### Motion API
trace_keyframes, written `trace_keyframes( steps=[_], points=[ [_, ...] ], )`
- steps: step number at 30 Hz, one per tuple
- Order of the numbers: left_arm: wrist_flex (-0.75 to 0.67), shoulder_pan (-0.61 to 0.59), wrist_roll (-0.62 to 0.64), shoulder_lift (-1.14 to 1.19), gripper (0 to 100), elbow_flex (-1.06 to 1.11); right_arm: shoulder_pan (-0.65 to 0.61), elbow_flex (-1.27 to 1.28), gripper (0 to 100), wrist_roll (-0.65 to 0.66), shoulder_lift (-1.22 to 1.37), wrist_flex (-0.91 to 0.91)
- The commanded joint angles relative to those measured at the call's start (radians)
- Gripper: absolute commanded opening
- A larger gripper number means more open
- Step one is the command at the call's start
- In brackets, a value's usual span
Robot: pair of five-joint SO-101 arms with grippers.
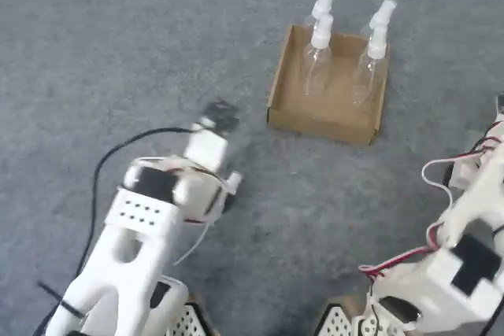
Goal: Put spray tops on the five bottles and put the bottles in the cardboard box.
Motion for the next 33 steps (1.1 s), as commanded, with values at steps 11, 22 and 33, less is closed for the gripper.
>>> trace_keyframes(
  steps=[11, 22, 33],
  points=[
    [0.020, 0.164, 0.032, 0.003, 22, -0.027, -0.007, -0.071, 21.7, 0.052, -0.050, 0.028],
    [0.020, 0.164, 0.032, 0.003, 22, -0.025, 0.183, -0.074, 1.6, 0.422, -0.263, 0.050],
    [0.020, 0.164, 0.037, 0.002, 22, -0.025, 0.168, -0.040, 0.6, 0.494, -0.028, -0.025]
  ],
)
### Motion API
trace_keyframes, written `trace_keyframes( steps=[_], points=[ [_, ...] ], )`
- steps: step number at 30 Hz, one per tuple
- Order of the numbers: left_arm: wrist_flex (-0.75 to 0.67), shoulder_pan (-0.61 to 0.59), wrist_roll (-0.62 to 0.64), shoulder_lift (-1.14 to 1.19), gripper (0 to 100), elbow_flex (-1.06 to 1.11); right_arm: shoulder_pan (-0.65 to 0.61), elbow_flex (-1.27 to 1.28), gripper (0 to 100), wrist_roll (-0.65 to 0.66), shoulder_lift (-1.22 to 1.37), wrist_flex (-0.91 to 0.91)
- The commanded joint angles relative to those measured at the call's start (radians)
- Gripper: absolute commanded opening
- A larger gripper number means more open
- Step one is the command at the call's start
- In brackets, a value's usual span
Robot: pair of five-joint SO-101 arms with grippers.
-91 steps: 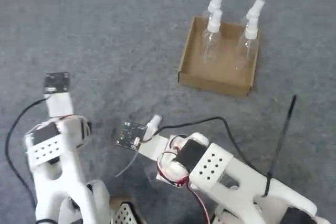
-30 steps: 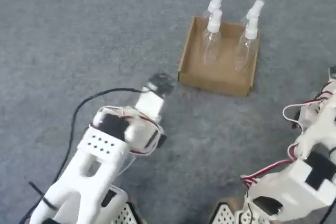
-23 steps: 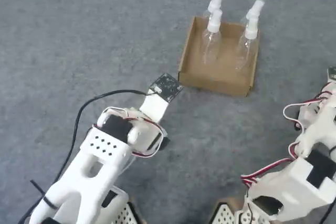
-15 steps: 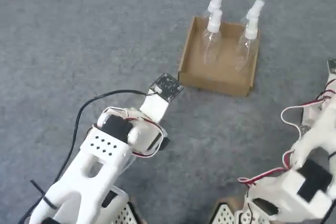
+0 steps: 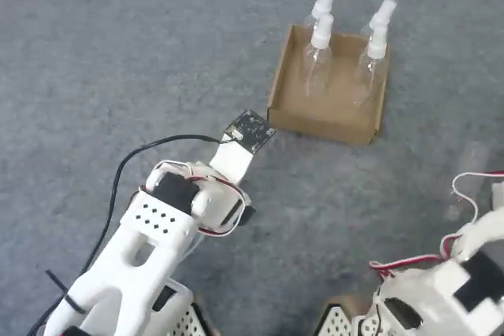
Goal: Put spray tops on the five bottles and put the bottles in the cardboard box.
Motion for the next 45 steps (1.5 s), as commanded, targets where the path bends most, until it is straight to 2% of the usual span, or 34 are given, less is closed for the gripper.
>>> trace_keyframes(
  steps=[1, 12, 16, 27, 30, 33, 39, 45],
  points=[
    [0.005, 0.005, 0.012, 0.002, 22, -0.019, -0.059, -0.026, 0.6, 0.015, 0.030, 0.008],
    [0.005, 0.005, 0.012, 0.002, 22, -0.021, -0.289, 0.072, 0.6, 0.006, 0.045, 0.027],
    [0.005, 0.005, 0.012, 0.002, 22, -0.021, -0.338, 0.080, 0.6, -0.029, 0.035, 0.027],
    [0.005, 0.005, 0.012, 0.002, 22, -0.021, -0.578, 0.212, 0.9, -0.048, -0.242, 0.039],
    [0.005, 0.003, 0.012, 0.002, 22, -0.019, -0.587, 0.232, 0.9, -0.037, -0.306, 0.073],
    [0.005, 0.003, 0.012, 0.002, 22, -0.019, -0.568, 0.226, 1.7, 0.075, -0.375, 0.153],
    [0.005, 0.003, 0.012, 0.002, 22, -0.019, -0.446, 0.098, 13.9, 0.293, -0.449, 0.272],
    [0.005, 0.003, 0.012, 0.002, 22, -0.019, -0.338, 0.035, 14.5, 0.586, -0.401, 0.285]
  ],
)
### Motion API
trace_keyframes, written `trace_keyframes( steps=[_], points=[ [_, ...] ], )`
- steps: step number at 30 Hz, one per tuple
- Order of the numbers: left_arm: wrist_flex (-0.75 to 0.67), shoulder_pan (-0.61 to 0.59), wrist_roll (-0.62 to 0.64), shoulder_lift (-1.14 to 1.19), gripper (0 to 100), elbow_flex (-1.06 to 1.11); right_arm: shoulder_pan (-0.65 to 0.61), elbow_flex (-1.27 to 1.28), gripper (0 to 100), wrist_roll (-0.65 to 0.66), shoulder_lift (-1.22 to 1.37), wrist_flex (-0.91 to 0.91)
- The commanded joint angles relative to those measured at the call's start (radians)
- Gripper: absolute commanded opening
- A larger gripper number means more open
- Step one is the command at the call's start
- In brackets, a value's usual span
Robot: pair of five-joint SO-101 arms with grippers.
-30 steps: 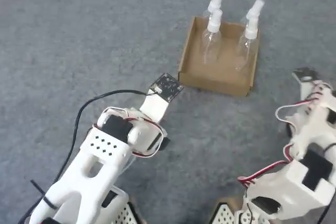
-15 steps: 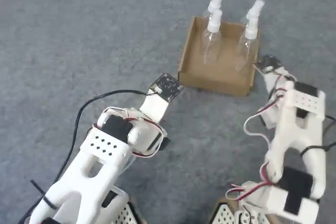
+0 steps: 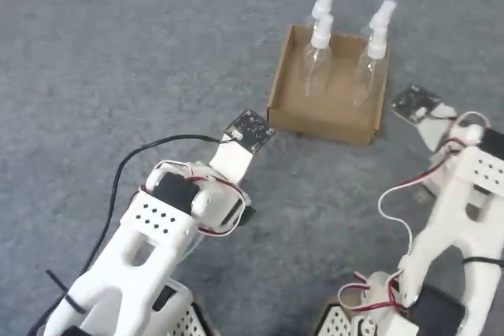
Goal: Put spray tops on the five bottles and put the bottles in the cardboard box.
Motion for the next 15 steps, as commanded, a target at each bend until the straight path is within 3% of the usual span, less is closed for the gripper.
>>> trace_keyframes(
  steps=[1, 5, 12, 15],
  points=[
    [0.005, 0.003, 0.011, 0.002, 22, -0.019, 0.059, -0.077, 14.5, 0.167, 0.005, 0.012],
    [0.005, -0.021, 0.011, 0.002, 22, -0.019, 0.099, -0.101, 16.2, 0.301, 0.073, 0.010],
    [0.005, -0.117, 0.008, 0.002, 22, -0.019, 0.107, -0.167, 36.4, 0.416, 0.170, 0.007],
    [0.005, -0.147, 0.006, 0.002, 22, -0.019, 0.107, -0.175, 38.0, 0.485, 0.196, -0.016]
  ],
)
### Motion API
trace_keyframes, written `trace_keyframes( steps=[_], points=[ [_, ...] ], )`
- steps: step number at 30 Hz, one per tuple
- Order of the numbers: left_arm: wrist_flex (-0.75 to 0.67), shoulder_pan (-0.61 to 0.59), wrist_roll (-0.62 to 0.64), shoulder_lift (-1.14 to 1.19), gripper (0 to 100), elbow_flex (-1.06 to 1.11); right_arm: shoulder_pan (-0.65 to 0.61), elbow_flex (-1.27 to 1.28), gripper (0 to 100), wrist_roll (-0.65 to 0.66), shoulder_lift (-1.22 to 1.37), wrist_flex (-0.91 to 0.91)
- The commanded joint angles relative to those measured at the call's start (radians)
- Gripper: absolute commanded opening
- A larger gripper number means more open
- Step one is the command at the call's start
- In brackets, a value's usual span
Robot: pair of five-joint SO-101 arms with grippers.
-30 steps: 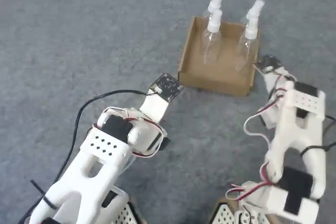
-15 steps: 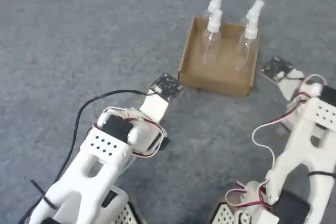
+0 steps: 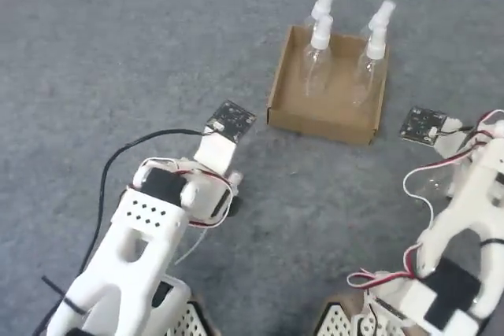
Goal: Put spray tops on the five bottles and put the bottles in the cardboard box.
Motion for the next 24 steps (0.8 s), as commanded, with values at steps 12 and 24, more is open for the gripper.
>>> trace_keyframes(
  steps=[12, 24],
  points=[
    [-0.003, -0.147, 0.005, 0.000, 22, -0.019, -0.045, -0.061, 38.0, 0.126, 0.217, -0.199],
    [-0.025, -0.210, -0.020, 0.002, 23, -0.018, 0.038, -0.060, 22.9, 0.109, 0.364, -0.220]
  ],
)
